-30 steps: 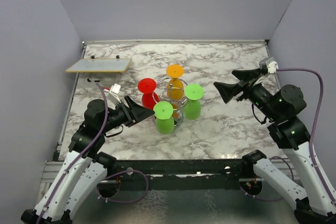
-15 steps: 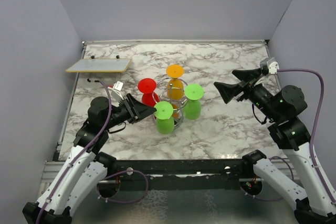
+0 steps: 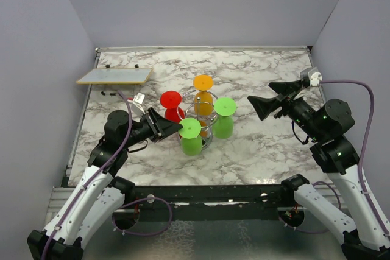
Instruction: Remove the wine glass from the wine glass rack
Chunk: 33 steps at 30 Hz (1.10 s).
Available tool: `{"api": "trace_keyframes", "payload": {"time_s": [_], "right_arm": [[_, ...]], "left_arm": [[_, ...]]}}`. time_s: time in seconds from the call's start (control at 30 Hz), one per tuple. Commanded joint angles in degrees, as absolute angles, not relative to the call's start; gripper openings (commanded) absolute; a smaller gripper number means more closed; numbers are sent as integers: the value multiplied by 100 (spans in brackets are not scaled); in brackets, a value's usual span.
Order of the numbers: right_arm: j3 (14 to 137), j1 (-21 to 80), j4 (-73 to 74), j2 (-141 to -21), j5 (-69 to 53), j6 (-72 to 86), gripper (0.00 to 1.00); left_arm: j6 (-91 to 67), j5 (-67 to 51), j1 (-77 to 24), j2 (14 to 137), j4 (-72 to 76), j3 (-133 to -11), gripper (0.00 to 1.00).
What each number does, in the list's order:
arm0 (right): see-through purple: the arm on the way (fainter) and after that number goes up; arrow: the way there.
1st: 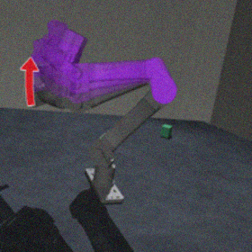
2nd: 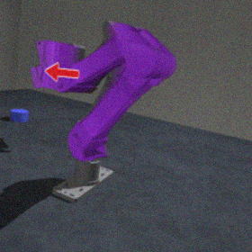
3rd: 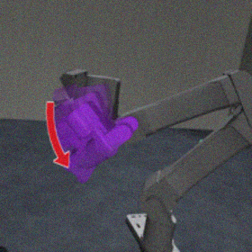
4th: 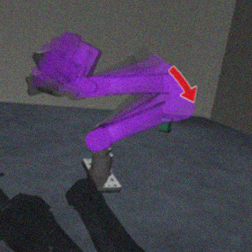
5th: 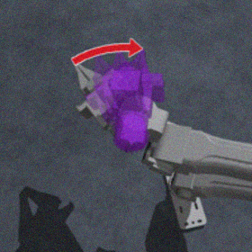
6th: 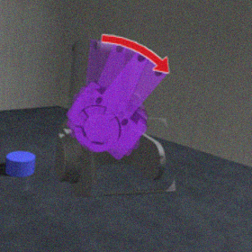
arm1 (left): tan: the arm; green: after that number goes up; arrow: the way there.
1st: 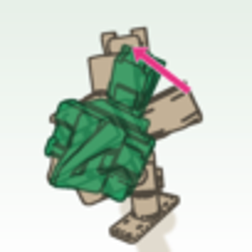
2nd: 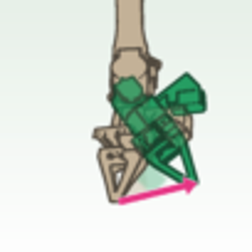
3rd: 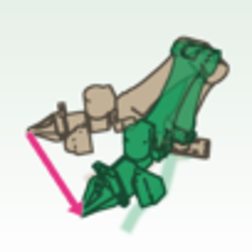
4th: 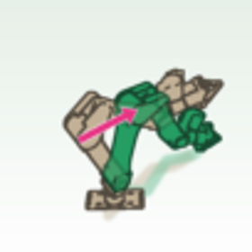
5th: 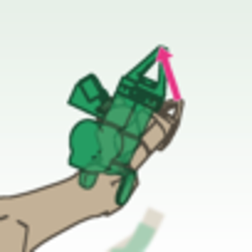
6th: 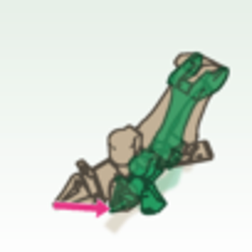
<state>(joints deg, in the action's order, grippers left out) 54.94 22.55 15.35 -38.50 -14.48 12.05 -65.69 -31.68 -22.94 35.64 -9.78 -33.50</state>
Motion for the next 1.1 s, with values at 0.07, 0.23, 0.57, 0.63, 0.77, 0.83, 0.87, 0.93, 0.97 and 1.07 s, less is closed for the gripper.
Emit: {"api": "trace_keyframes", "payload": {"time_s": [0.07,0.23,0.57,0.63,0.77,0.83,0.87,0.93,0.97,1.07], "right_arm": [[5441,2285,1354,-3807,-1310,1140,100],[5432,2281,1340,-3806,-1310,1136,100],[5414,2285,1337,-3768,-1292,1138,100],[5414,2285,1337,-3763,-1292,1142,100],[5414,2281,1340,-3753,-1284,1138,100],[5405,2285,1335,-3753,-1283,1140,100],[5405,2285,1336,-3752,-1283,1138,100],[5405,2285,1336,-3751,-1275,1139,100],[5401,2284,1336,-3747,-1274,1142,100],[5401,2281,1328,-3746,-1274,1151,100]], "left_arm": [[-6595,-3353,-2270,3549,-765,-3302,29],[-6601,-3375,-2268,3593,-766,-3293,29],[-6694,-3435,-2268,3601,-687,-3260,27],[-6707,-3465,-2272,3618,-669,-3252,27],[-6729,-3496,-2277,3651,-632,-3239,26],[-6739,-3505,-2281,3655,-602,-3233,26],[-6735,-3507,-2285,3650,-606,-3229,26],[-6732,-3515,-2284,3655,-598,-3233,24],[-6734,-3516,-2287,3654,-598,-3221,23],[-6740,-3537,-2288,3644,-581,-3214,18]]}}
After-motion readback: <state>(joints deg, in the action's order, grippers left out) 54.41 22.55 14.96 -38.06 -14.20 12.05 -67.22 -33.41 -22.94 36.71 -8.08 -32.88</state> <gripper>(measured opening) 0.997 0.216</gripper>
